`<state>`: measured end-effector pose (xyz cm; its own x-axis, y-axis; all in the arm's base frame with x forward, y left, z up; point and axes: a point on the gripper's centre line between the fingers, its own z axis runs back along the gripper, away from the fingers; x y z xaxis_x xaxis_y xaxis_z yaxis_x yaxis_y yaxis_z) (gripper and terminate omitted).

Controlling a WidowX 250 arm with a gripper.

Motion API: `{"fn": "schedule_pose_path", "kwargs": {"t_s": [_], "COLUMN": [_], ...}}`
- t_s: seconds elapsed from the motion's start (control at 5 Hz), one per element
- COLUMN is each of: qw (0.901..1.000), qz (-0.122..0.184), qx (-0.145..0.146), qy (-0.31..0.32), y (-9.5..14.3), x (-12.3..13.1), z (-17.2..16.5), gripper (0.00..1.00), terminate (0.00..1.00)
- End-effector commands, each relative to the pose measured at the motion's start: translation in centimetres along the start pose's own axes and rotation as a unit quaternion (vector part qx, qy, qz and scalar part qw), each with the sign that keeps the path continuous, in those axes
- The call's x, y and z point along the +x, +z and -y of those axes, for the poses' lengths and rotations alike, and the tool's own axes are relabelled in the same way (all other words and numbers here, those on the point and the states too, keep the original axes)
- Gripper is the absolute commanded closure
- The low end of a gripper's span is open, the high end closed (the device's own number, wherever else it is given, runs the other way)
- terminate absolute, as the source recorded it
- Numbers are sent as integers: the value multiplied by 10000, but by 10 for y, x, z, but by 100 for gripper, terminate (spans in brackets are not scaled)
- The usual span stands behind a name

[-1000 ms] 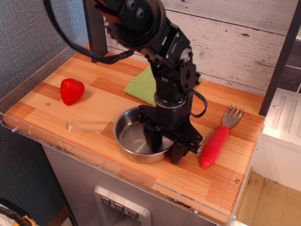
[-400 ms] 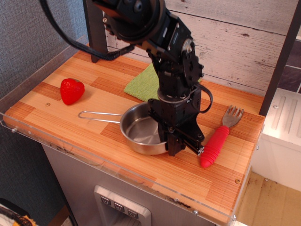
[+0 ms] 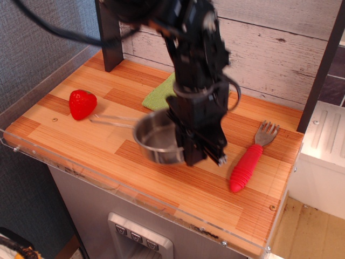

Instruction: Take the stainless steel pan and place it on the green towel

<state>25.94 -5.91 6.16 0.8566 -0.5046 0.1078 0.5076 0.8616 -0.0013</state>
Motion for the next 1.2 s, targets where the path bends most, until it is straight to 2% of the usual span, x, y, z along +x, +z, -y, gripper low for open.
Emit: {"fn": "schedule_pose_path", "kwargs": {"t_s": [0.0, 0.2, 0.4, 0.6, 1.0], "qw": [9986, 9983, 9984, 9984, 9988], "qz": [128, 119, 9, -104, -205], "qx": [415, 371, 330, 247, 63], "qy": [301, 432, 458, 492, 438], "y": [30, 18, 5, -10, -26], "x": [43, 66, 77, 79, 80], "z": [-43, -68, -85, -96, -96], "gripper": [100, 100, 100, 100, 100], "terminate": [0, 0, 0, 0, 0]}}
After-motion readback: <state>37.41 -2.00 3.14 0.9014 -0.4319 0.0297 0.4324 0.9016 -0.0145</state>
